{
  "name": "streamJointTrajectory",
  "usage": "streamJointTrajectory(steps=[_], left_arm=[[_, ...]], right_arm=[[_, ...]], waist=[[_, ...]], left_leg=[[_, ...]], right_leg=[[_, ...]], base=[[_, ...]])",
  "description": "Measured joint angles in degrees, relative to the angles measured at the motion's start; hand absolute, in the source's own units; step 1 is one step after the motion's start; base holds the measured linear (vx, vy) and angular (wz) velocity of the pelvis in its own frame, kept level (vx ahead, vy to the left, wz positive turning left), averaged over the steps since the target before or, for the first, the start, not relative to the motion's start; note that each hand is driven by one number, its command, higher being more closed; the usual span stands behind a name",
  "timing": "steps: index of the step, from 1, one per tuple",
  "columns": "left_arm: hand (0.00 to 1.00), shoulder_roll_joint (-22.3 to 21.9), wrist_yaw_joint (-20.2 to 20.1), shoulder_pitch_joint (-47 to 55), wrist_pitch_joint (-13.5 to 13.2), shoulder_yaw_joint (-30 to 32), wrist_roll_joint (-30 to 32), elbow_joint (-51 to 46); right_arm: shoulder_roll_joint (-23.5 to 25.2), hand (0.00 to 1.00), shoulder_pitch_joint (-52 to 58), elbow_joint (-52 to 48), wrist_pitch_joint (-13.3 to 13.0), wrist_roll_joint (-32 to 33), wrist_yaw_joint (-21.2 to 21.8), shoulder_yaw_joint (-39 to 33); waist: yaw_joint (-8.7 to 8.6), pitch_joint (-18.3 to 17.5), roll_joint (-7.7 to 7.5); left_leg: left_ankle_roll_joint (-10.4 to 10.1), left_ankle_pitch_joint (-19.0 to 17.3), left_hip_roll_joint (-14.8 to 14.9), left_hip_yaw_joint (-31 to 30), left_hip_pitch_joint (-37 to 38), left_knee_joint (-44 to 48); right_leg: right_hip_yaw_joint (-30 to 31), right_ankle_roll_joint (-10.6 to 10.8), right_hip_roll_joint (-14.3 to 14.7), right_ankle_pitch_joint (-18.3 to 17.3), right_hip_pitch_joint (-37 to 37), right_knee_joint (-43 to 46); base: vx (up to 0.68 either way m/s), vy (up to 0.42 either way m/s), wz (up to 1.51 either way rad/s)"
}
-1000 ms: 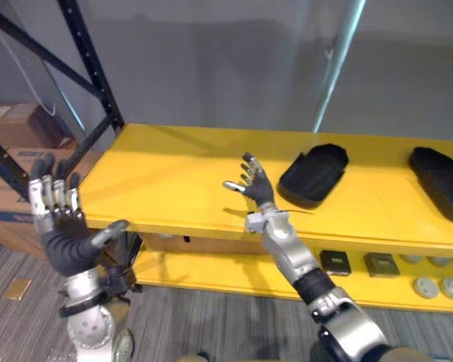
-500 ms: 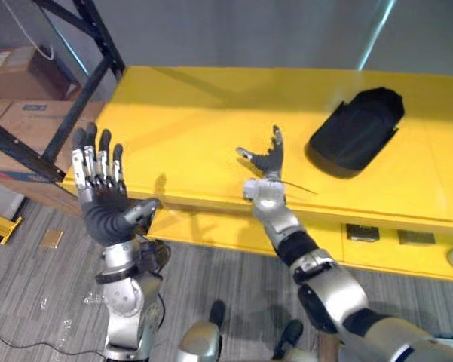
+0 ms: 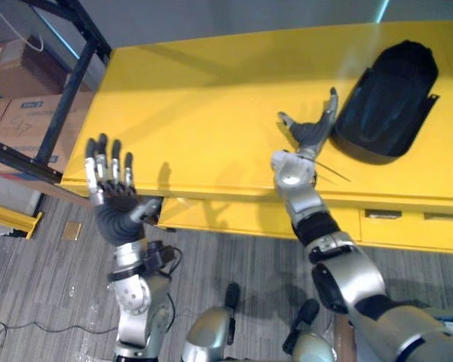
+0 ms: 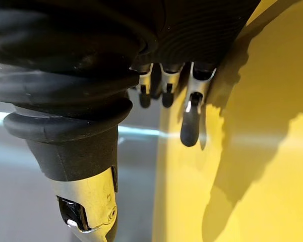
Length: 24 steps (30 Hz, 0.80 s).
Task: Walk over and take plastic housings, then place them on the shelf
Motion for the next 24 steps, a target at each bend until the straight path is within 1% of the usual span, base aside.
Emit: streamJointTrajectory(steps=[2, 5, 7, 9, 12, 15, 17, 18, 20, 21, 23, 24], left_arm=[[0.00, 0.0, 0.0, -0.2, 0.0, -0.5, 0.1, 1.2], [0.00, 0.1, 0.1, 0.1, 0.0, -0.6, 0.1, 2.5], [0.00, 0.1, 0.1, 0.4, 0.0, -0.5, 0.1, 2.5], [0.00, 0.1, 0.1, 0.4, 0.1, -0.5, 0.1, 2.4], [0.00, 0.1, 0.0, 0.3, 0.1, -0.6, 0.1, 2.4], [0.00, 0.2, 0.0, 0.3, 0.2, -0.7, 0.2, 2.4], [0.00, 0.2, -0.3, 0.3, 0.8, -0.7, 0.2, 2.4], [0.00, 0.2, -0.4, 0.3, 1.0, -0.7, 0.2, 2.4], [0.00, 0.2, -0.9, 0.3, 1.6, -0.4, 0.2, 2.4], [0.00, 0.2, -0.9, 0.3, 1.7, -0.3, 0.2, 2.4], [0.00, 0.2, -1.1, 0.5, 1.7, 0.2, 0.2, 2.3], [0.00, 0.2, -1.1, 0.4, 1.7, 0.5, 0.3, 2.2]], right_arm=[[-0.6, 0.00, 1.8, -2.0, -0.5, 0.0, 0.6, 0.8], [-0.8, 0.00, 4.4, -4.8, -0.9, -0.1, 2.0, 1.0], [-0.7, 0.00, 5.9, -6.1, -1.1, -0.1, 2.6, 2.0], [-0.7, 0.00, 7.2, -6.7, -1.2, -0.6, 3.1, 3.3], [-0.6, 0.00, 8.2, -7.7, -1.1, -1.2, 4.7, 3.4], [-1.0, 0.00, 8.4, -8.1, -1.7, -1.1, 8.4, 5.0], [-1.1, 0.00, 8.4, -8.1, -3.2, -0.9, 13.1, 5.8], [-1.2, 0.00, 8.4, -8.1, -3.7, -0.5, 14.3, 6.0], [-1.5, 0.00, 8.9, -8.1, -5.5, 1.2, 19.8, 7.4], [-1.5, 0.00, 9.1, -8.1, -6.1, 1.8, 21.3, 7.8], [-1.5, 0.00, 10.6, -9.2, -7.4, 3.9, 26.4, 11.3], [-1.5, 0.00, 11.3, -10.7, -7.5, 4.4, 27.6, 12.3]], waist=[[-0.27, 0.1, 0.03], [-1.69, 0.1, 0.03], [-1.79, 0.2, 0.12], [-3.19, 0.2, 0.11], [-3.27, 0.2, 0.12], [-3.32, 0.2, 0.12], [-3.84, 0.2, 0.12], [-4.00, 0.2, 0.12], [-4.59, 0.1, 0.12], [-4.64, 0.1, 0.12], [-4.54, 0.1, 0.13], [-4.53, 0.1, 0.13]], left_leg=[[0.1, -0.1, 0.2, 1.0, 0.1, 0.1], [0.1, -0.2, 0.4, 1.8, 0.3, 0.3], [0.3, -0.5, 0.6, 3.0, 1.1, 0.1], [0.3, -0.5, 0.6, 3.7, 1.7, -0.2], [0.1, -0.7, 0.8, 4.3, 2.1, -0.3], [0.0, -0.7, 1.3, 5.4, 2.1, -0.3], [0.0, -0.7, 1.5, 5.6, 2.1, -0.3], [0.0, -0.7, 1.5, 5.6, 2.1, -0.2], [0.0, -0.7, 1.5, 5.6, 2.3, -0.3], [0.0, -0.7, 1.5, 5.6, 2.4, -0.3], [0.0, -0.7, 1.6, 5.6, 3.3, -0.6], [0.0, -0.7, 1.7, 5.6, 3.3, -0.8]], right_leg=[[1.0, 0.0, 0.1, 0.0, -0.5, 0.2], [1.6, 0.0, 0.3, 0.0, -0.6, 0.2], [2.8, -0.3, 0.5, -0.2, -0.7, 0.2], [3.1, -0.3, 0.5, -0.2, -0.5, 0.2], [4.0, -0.4, 0.8, 0.0, -0.6, 0.1], [4.5, -0.3, 1.2, 0.4, -0.9, -0.1], [4.6, -0.5, 1.4, 0.6, -1.0, -0.2], [4.6, -0.5, 1.4, 0.6, -1.0, -0.2], [4.6, -0.5, 1.4, 0.6, -0.9, -0.2], [4.6, -0.5, 1.4, 0.6, -0.7, -0.2], [4.5, -0.5, 1.6, 0.6, 0.2, -0.5], [4.5, -0.5, 1.7, 0.6, 0.2, -0.6]], base=[[-0.04, -0.015, -0.23], [-0.03, -0.020, -0.15], [-0.02, -0.012, -0.29], [-0.02, -0.011, -0.15], [0.00, -0.020, -0.15], [0.00, -0.036, -0.13], [0.01, -0.037, -0.06], [0.00, 0.000, 0.00], [0.00, 0.000, 0.00], [0.00, 0.000, 0.00], [0.00, 0.000, 0.00], [0.00, 0.000, 0.00]])
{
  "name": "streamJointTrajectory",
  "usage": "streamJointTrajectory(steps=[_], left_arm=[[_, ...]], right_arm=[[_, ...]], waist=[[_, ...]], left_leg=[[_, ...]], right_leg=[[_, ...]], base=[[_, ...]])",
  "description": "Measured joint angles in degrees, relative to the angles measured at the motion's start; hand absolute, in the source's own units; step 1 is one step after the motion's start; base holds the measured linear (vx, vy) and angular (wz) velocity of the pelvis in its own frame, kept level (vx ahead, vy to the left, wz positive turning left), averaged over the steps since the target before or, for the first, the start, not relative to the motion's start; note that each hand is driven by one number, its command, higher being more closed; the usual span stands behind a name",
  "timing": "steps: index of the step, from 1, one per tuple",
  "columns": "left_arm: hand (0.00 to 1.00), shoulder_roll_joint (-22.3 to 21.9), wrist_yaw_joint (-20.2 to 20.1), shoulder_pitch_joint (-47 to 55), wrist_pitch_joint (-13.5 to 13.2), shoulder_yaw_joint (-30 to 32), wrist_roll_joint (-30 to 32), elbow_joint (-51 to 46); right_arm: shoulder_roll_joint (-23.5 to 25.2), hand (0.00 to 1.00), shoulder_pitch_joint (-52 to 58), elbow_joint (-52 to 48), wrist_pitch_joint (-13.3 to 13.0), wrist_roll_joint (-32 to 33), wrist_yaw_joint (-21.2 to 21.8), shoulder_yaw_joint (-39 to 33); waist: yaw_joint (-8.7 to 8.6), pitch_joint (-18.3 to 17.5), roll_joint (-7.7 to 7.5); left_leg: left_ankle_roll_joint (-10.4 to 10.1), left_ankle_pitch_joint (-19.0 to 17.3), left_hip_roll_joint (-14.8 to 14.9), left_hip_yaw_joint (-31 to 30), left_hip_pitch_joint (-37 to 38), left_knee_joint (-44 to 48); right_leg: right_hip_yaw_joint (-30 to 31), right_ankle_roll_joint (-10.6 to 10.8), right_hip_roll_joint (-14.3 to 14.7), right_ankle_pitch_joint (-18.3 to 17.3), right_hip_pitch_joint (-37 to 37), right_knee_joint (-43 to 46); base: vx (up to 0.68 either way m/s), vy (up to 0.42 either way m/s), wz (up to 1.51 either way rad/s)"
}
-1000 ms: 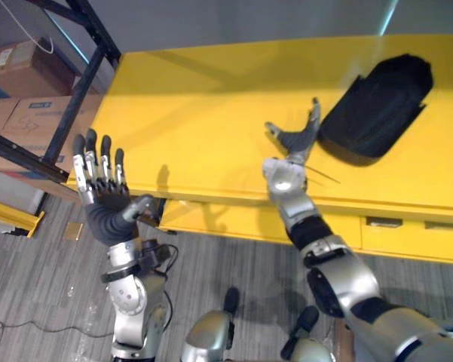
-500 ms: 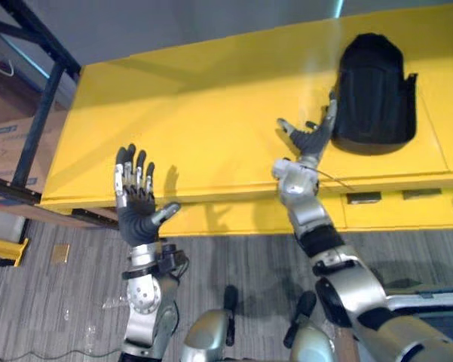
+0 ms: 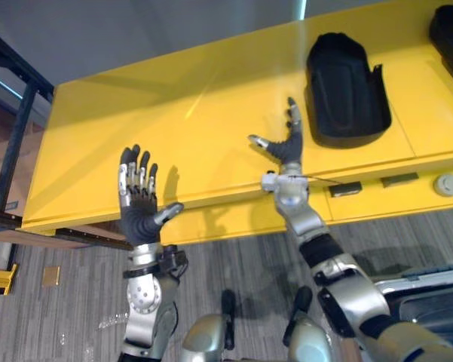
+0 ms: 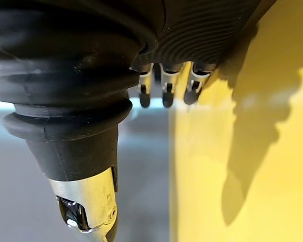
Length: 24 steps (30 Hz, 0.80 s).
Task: Walk over and take plastic housings, then place them on the shelf
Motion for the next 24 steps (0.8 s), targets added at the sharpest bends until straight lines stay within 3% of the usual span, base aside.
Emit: streamJointTrajectory(steps=[5, 7, 9, 10, 13, 17, 24], left_arm=[[0.00, 0.0, 0.1, 2.2, 0.1, 4.2, -0.2, -1.1], [0.00, 0.0, 0.0, 3.0, 0.1, 4.7, -0.2, -2.0], [0.00, 0.0, 0.0, 4.6, 0.2, 5.8, -0.2, -2.6], [0.00, 0.1, 0.0, 4.8, 0.3, 6.2, -0.2, -2.6], [0.00, 1.3, 0.1, 5.3, 0.5, 6.6, -0.2, -2.6], [0.00, 2.0, 0.0, 5.4, 0.5, 6.7, 0.1, -2.9], [0.00, 2.1, 0.2, 5.2, 0.5, 6.7, 2.2, -4.4]], right_arm=[[-0.4, 0.00, 7.5, -19.8, -0.7, 0.1, 4.3, 2.7], [-1.8, 0.00, 10.7, -29.0, -0.5, 1.5, 6.3, -0.3], [-4.4, 0.00, 17.9, -40.6, 0.3, 4.5, 10.6, -5.4], [-5.4, 1.00, 20.0, -43.1, 0.8, 5.2, 12.0, -6.9], [-10.4, 1.00, 27.8, -47.9, 2.1, 7.9, 17.3, -12.5], [-12.0, 1.00, 32.4, -49.8, 2.4, 10.4, 20.5, -14.3], [-12.0, 1.00, 33.4, -49.8, 3.3, 9.1, 21.5, -13.7]], waist=[[-0.33, -0.3, -0.55], [-0.46, -0.7, -1.36], [-1.62, -1.6, -3.28], [-1.75, -1.9, -3.76], [-3.10, -2.7, -5.36], [-4.67, -2.8, -5.57], [-4.41, -3.0, -5.99]], left_leg=[[-0.3, -0.2, 0.4, 0.0, 0.5, -0.4], [-0.4, -0.5, 0.5, 0.2, 0.6, -0.4], [-0.4, -1.0, 0.7, 0.5, 0.7, -0.4], [-0.4, -1.2, 0.8, 0.9, 0.7, -0.3], [-0.3, -2.9, 0.8, 2.1, 0.6, 1.6], [-0.1, -4.8, 1.0, 3.5, 0.3, 3.7], [-0.1, -5.0, 1.1, 3.3, 0.0, 3.8]], right_leg=[[-0.1, -0.1, 0.6, 0.1, 0.8, -1.2], [0.0, -0.1, 1.2, 0.2, 0.9, -1.4], [0.5, 0.0, 1.5, 0.2, 0.9, -1.7], [0.9, 0.0, 1.5, 0.2, 0.8, -1.7], [2.5, 0.1, 1.6, 0.3, 0.7, -2.0], [4.1, 0.5, 1.9, 0.7, 0.7, -2.5], [4.2, 0.5, 1.9, 0.7, 0.7, -2.6]], base=[[0.00, -0.005, -0.01], [0.03, -0.031, -0.03], [0.04, -0.026, -0.09], [0.05, 0.006, -0.26], [0.04, 0.017, -0.27], [0.00, 0.021, -0.19], [0.00, 0.002, 0.02]])
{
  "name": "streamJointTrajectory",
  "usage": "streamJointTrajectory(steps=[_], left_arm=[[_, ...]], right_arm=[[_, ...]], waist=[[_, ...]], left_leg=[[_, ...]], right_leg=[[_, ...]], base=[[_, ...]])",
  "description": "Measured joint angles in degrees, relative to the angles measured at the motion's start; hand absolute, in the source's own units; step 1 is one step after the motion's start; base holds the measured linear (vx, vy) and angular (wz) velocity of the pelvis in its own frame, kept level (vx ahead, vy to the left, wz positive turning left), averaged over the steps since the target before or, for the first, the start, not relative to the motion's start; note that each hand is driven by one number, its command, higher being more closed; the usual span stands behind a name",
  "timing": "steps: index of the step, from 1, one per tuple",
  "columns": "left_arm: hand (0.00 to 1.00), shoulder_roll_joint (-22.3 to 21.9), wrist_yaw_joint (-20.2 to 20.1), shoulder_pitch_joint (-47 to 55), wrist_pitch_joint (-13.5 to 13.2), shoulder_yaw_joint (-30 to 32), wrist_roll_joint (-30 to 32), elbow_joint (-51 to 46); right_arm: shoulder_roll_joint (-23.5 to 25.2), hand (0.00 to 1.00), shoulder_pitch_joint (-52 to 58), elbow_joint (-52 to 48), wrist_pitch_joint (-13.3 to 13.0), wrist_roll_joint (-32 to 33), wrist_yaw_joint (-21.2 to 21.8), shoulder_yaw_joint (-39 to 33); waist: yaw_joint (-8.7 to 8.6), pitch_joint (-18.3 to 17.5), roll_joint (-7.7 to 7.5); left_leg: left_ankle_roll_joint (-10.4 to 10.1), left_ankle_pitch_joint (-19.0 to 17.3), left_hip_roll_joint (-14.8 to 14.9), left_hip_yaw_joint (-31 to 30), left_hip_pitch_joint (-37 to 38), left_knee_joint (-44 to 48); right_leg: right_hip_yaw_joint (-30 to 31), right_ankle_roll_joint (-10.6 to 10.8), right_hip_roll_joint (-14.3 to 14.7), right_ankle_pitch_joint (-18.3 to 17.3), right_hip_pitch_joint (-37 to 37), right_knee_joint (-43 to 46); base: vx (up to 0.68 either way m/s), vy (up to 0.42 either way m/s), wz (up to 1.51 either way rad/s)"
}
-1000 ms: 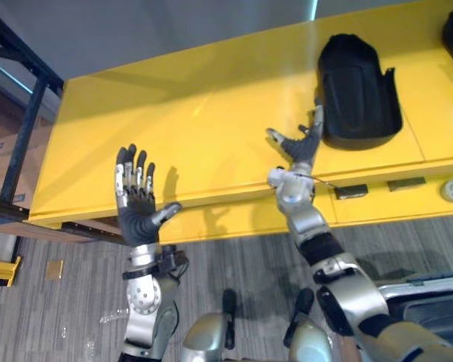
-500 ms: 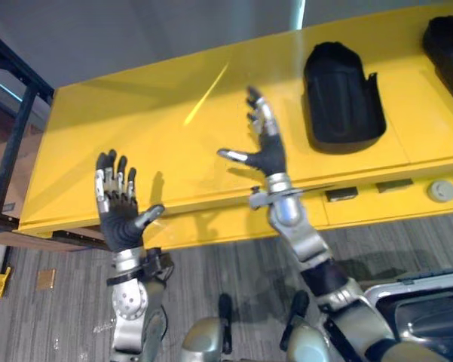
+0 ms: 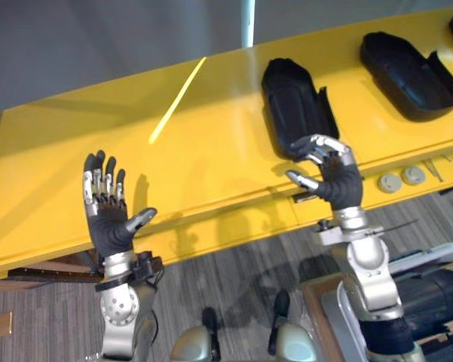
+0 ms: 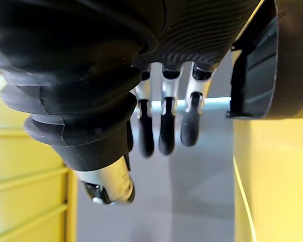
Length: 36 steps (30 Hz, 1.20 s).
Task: Walk over and take plastic housings, then place them on the shelf
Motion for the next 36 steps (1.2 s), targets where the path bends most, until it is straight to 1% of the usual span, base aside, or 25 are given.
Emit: streamJointTrajectory(steps=[4, 5, 7, 11, 13, 16, 17, 18, 19, 20, 21, 22, 24, 26, 27, 30, 32, 34, 36], left_arm=[[0.00, 0.0, 0.1, 0.0, 0.0, 0.0, 0.0, 0.0], [0.00, 0.0, 0.1, 0.0, 0.0, 0.0, 0.0, 0.0], [0.00, 0.0, 0.1, 0.0, 0.0, -0.1, 0.1, -0.1], [0.00, 0.0, 0.6, 0.2, 0.0, -0.1, 0.1, -0.8], [0.00, 0.0, 0.9, 0.2, 0.1, -0.3, 0.1, -1.4], [0.00, -0.1, 1.4, -0.1, 0.1, -0.4, 0.1, -1.7], [0.00, -0.1, 1.4, -0.3, 0.1, -0.5, 0.1, -1.7], [0.00, -0.2, 1.7, -0.8, 0.1, -0.6, 0.1, -1.7], [0.00, -0.2, 1.8, -0.9, 0.1, -0.7, 0.1, -1.7], [0.00, -0.2, 2.0, -1.7, 0.0, -0.7, 0.1, -1.7], [0.00, -0.4, 2.2, -2.8, 0.0, -0.7, 0.1, -1.7], [0.00, -0.6, 2.4, -3.5, 0.1, -0.7, 0.1, -1.7], [0.00, -0.7, 2.6, -5.0, 0.1, -0.7, 0.1, -1.7], [0.00, -0.7, 2.6, -5.5, 0.3, -0.7, 0.1, -1.7], [0.00, -0.7, 2.6, -5.5, 0.6, -0.6, 0.1, -1.7], [0.00, -0.7, 2.6, -5.4, 1.4, -0.6, 0.1, -1.7], [0.00, -0.7, 2.6, -5.5, 1.7, -0.5, 0.1, -1.7], [0.00, -0.7, 2.6, -5.6, 1.7, -0.5, 0.1, -1.8], [0.00, -0.7, 2.5, -6.0, 1.7, -0.4, 0.1, -1.8]], right_arm=[[0.0, 1.00, 0.8, 0.8, 1.9, -0.1, -0.6, 1.3], [0.1, 1.00, 1.0, 1.3, 2.6, -0.1, -1.5, 2.0], [0.8, 1.00, 1.1, 3.8, 2.9, -0.2, -3.6, 2.3], [3.0, 1.00, 1.1, 9.2, 5.0, -0.3, -9.4, 2.1], [3.3, 1.00, 1.1, 10.0, 5.4, -0.3, -11.1, 2.0], [3.9, 1.00, 1.0, 10.6, 5.2, -0.3, -11.9, 0.7], [3.9, 1.00, 0.5, 11.8, 5.1, -0.5, -12.2, 0.4], [4.2, 1.00, -1.3, 15.3, 5.0, -0.7, -13.0, -0.5], [4.3, 1.00, -1.7, 16.1, 5.0, -0.7, -13.1, -0.7], [4.5, 1.00, -4.1, 18.6, 4.8, -0.8, -14.1, -1.4], [4.6, 1.00, -6.5, 20.2, 4.7, -1.6, -14.7, -2.5], [4.6, 1.00, -8.2, 21.2, 4.7, -2.3, -15.4, -3.1], [4.8, 1.00, -11.0, 21.5, 4.3, -2.7, -16.7, -3.3], [4.9, 1.00, -12.8, 21.5, 2.9, -3.6, -17.2, -3.3], [5.0, 1.00, -13.7, 21.5, 2.5, -4.6, -18.0, -3.3], [5.0, 1.00, -14.5, 21.3, 2.5, -4.7, -18.9, -3.3], [5.0, 1.00, -15.3, 21.2, 2.5, -4.7, -19.2, -3.6], [5.0, 1.00, -15.4, 21.2, 2.6, -4.7, -19.2, -3.9], [4.8, 1.00, -16.1, 21.2, 3.2, -4.6, -19.5, -5.4]], waist=[[0.00, -0.4, -0.70], [-0.01, -0.4, -0.72], [-0.05, -0.4, -0.72], [-0.06, -0.4, -0.72], [-0.09, -0.4, -0.72], [-0.28, -0.4, -0.72], [-0.27, -0.4, -0.72], [-0.22, -0.4, -0.71], [-0.20, -0.4, -0.71], [-0.25, -0.3, -0.61], [-0.21, 0.0, -0.45], [-0.24, 0.8, -0.25], [-0.12, 2.2, 0.05], [-0.04, 3.2, 0.09], [0.11, 4.1, 0.05], [0.31, 4.7, 0.03], [0.24, 5.8, 0.15], [0.18, 5.8, 0.18], [0.21, 5.8, 0.17]], left_leg=[[0.1, -0.1, -0.1, -0.1, -0.2, 0.3], [0.2, -0.2, -0.2, -0.1, -0.3, 0.6], [0.4, -0.2, -0.4, -0.2, -0.3, 0.7], [0.4, -0.3, -0.5, -0.1, -0.4, 0.8], [0.4, -0.3, -0.5, -0.1, -0.5, 0.8], [0.4, -0.3, -0.5, -0.3, -1.3, 1.3], [0.4, -0.3, -0.5, -0.4, -1.3, 1.4], [0.4, -0.3, -0.5, -0.4, -1.5, 1.7], [0.4, -0.3, -0.5, -0.4, -1.6, 1.8], [0.6, -0.4, -0.5, -0.6, -2.7, 2.9], [0.7, -1.0, -0.5, -1.4, -4.3, 5.0], [0.8, -1.3, -0.5, -1.9, -4.7, 6.3], [0.9, -2.5, -0.4, -2.2, -4.7, 8.5], [1.0, -2.9, -0.5, -2.7, -5.4, 9.8], [1.0, -2.9, -0.6, -2.7, -5.4, 10.0], [1.1, -3.3, -0.6, -2.9, -7.2, 10.9], [1.0, -3.2, -0.6, -2.9, -7.7, 11.2], [0.9, -3.0, -0.6, -3.0, -8.3, 11.3], [0.9, -2.8, -0.7, -3.1, -8.4, 11.5]], right_leg=[[-0.1, 0.0, -0.2, 0.0, 0.1, 0.0], [-0.2, 0.0, -0.3, 0.0, 0.1, 0.0], [-0.2, 0.0, -0.5, 0.0, 0.2, 0.0], [-0.2, 0.1, -0.6, 0.0, 0.3, 0.0], [-0.2, 0.1, -0.5, 0.0, 0.1, 0.0], [-0.5, 0.1, -0.6, 0.0, -0.3, 0.0], [-0.7, 0.1, -0.6, 0.0, -0.3, 0.1], [-0.9, -0.1, -0.7, -0.1, -0.5, 0.6], [-0.9, -0.1, -0.7, -0.1, -0.6, 0.8], [-0.9, -0.6, -0.9, -0.5, -1.8, 2.1], [-1.0, -0.3, -1.2, -1.4, -3.2, 4.2], [-1.2, -0.5, -1.5, -2.0, -3.5, 5.8], [-1.2, -0.5, -1.9, -3.8, -4.1, 9.4], [-1.2, -0.5, -2.6, -5.0, -5.1, 12.0], [-1.2, -0.9, -2.9, -5.5, -5.4, 12.9], [-1.3, -0.8, -3.1, -5.8, -7.1, 13.9], [-1.3, -0.9, -3.3, -5.8, -7.7, 14.5], [-1.3, -1.0, -3.4, -5.9, -8.4, 15.0], [-1.3, -1.0, -3.6, -6.0, -9.0, 16.0]], base=[[-0.01, 0.002, 0.01], [-0.04, 0.012, 0.03], [-0.04, 0.014, 0.03], [-0.04, 0.006, 0.01], [-0.02, -0.003, -0.01], [-0.01, -0.003, 0.04], [-0.01, -0.004, 0.05], [0.00, 0.000, 0.00], [-0.04, 0.006, 0.03], [-0.07, 0.018, 0.07], [-0.07, 0.024, 0.14], [-0.08, 0.034, 0.14], [-0.10, 0.038, 0.06], [-0.12, 0.016, 0.05], [-0.11, 0.003, 0.05], [-0.11, -0.003, 0.03], [-0.04, -0.003, 0.02], [0.00, 0.000, 0.00], [0.04, -0.003, 0.02]])
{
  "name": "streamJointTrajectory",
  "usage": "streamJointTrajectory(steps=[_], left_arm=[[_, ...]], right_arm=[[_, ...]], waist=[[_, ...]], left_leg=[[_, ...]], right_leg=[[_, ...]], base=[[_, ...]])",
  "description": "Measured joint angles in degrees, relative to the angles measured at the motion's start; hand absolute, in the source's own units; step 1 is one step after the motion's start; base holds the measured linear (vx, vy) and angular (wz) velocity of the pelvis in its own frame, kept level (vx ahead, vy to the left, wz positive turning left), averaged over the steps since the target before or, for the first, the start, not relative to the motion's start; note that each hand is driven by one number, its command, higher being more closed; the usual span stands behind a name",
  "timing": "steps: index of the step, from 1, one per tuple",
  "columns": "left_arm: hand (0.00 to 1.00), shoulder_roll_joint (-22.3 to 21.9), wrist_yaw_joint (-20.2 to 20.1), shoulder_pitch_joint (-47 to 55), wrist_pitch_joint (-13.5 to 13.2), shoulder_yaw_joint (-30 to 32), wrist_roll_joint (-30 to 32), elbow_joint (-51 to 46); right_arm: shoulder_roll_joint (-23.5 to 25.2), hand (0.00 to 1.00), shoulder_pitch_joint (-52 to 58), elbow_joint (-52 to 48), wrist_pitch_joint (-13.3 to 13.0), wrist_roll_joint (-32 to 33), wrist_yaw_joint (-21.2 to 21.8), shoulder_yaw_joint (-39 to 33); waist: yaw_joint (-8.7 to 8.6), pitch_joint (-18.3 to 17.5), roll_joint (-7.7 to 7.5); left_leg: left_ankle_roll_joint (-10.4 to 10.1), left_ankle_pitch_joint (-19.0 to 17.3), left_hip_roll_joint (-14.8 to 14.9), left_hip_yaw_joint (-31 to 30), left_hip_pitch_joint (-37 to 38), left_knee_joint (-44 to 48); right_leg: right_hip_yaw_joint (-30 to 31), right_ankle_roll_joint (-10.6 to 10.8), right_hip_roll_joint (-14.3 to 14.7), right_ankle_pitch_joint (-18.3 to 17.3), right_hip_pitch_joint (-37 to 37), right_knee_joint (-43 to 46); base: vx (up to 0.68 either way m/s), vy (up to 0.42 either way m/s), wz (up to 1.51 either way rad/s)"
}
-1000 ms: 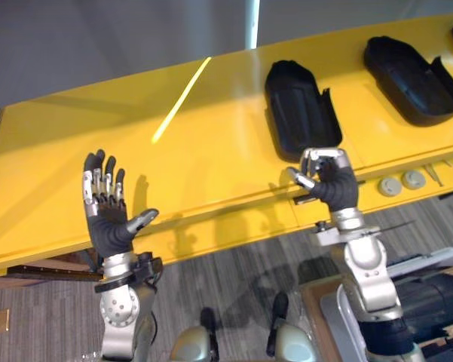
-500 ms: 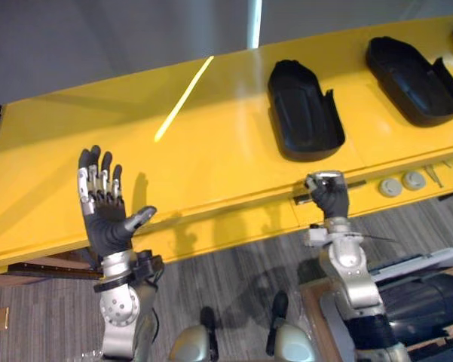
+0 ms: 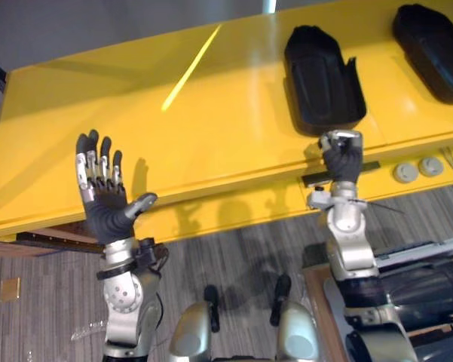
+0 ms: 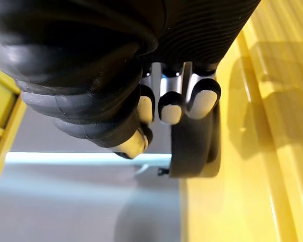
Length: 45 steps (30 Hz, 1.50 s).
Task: Walk over and take plastic housings, then place them on the shelf
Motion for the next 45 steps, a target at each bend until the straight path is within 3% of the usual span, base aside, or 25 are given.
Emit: streamJointTrajectory(steps=[6, 12, 18, 26, 32, 41, 42, 45], left_arm=[[0.00, 0.0, 0.1, -0.8, 0.0, 0.3, 0.0, 0.0], [0.00, 0.0, 0.5, -1.9, 0.0, 0.5, 0.0, 0.0], [0.00, 0.0, 0.6, -1.9, 0.1, 0.5, -0.1, 0.1], [0.00, -0.2, 0.8, -2.7, 0.1, 1.7, -0.3, 0.1], [0.00, -0.2, 1.4, -2.8, 0.0, 1.7, -0.6, 0.1], [0.00, -0.5, 1.2, -2.3, -0.1, 1.5, -0.7, 0.1], [0.00, -0.6, 1.1, -1.6, -0.1, 1.3, -0.8, 0.0], [0.00, -0.6, 1.0, 0.0, -0.2, 1.3, -0.8, -0.4]], right_arm=[[-2.4, 1.00, -4.1, 3.3, 3.4, 0.0, -0.8, -1.0], [-5.3, 1.00, -9.4, 9.4, 4.2, 0.0, -3.0, -2.6], [-7.3, 1.00, -15.4, 16.8, 3.7, 0.1, -3.1, -4.7], [-13.5, 1.00, -22.4, 26.2, 0.6, 0.2, -1.6, -4.9], [-14.6, 1.00, -24.0, 28.9, -1.3, 0.7, -0.6, -4.6], [-13.9, 1.00, -23.0, 26.0, -1.6, 1.9, 0.5, -3.6], [-12.2, 0.00, -19.8, 21.3, -1.5, 1.8, 0.4, -3.5], [-7.9, 0.00, -10.2, 7.5, -1.0, 1.8, -0.6, -1.4]], waist=[[-0.28, 0.1, 0.18], [-0.23, 2.9, 0.65], [-0.11, 3.0, 0.75], [0.20, 4.0, 2.81], [0.26, 4.1, 3.00], [0.41, 4.1, 3.03], [0.38, 4.1, 3.00], [0.19, 3.9, 2.91]], left_leg=[[0.0, 0.0, -0.1, -0.3, 0.2, -0.1], [0.1, 0.1, -0.7, -0.3, 0.4, -0.1], [0.1, 0.6, -0.9, -0.7, 0.1, -0.6], [0.0, 1.9, -1.7, -2.1, 0.1, -2.2], [0.1, 2.9, -2.1, -2.2, 0.2, -3.5], [-0.1, 3.2, -2.0, -2.2, 0.6, -4.2], [-0.1, 3.2, -1.8, -2.0, 1.7, -4.9], [-0.1, 3.2, -1.2, -1.5, 3.9, -6.7]], right_leg=[[-0.1, 0.0, -0.3, -0.9, -0.2, 1.1], [-0.2, -0.1, -1.0, -1.3, -0.3, 2.0], [-0.5, 0.0, -1.5, -1.3, -0.6, 2.3], [-1.7, 0.1, -2.4, -1.5, -0.6, 2.6], [-1.9, 0.1, -2.9, -1.5, -1.0, 2.6], [-2.1, 0.3, -2.6, -1.3, -0.6, 2.0], [-2.0, 0.4, -2.2, -1.2, 0.2, 1.3], [-1.8, 0.5, -0.9, -0.5, 2.4, -1.3]], base=[[0.04, 0.002, 0.03], [-0.01, 0.004, 0.01], [0.01, 0.005, 0.03], [0.01, -0.001, 0.09], [0.00, 0.002, 0.03], [0.00, -0.002, 0.00], [0.04, -0.008, -0.11], [0.07, -0.015, -0.15]])
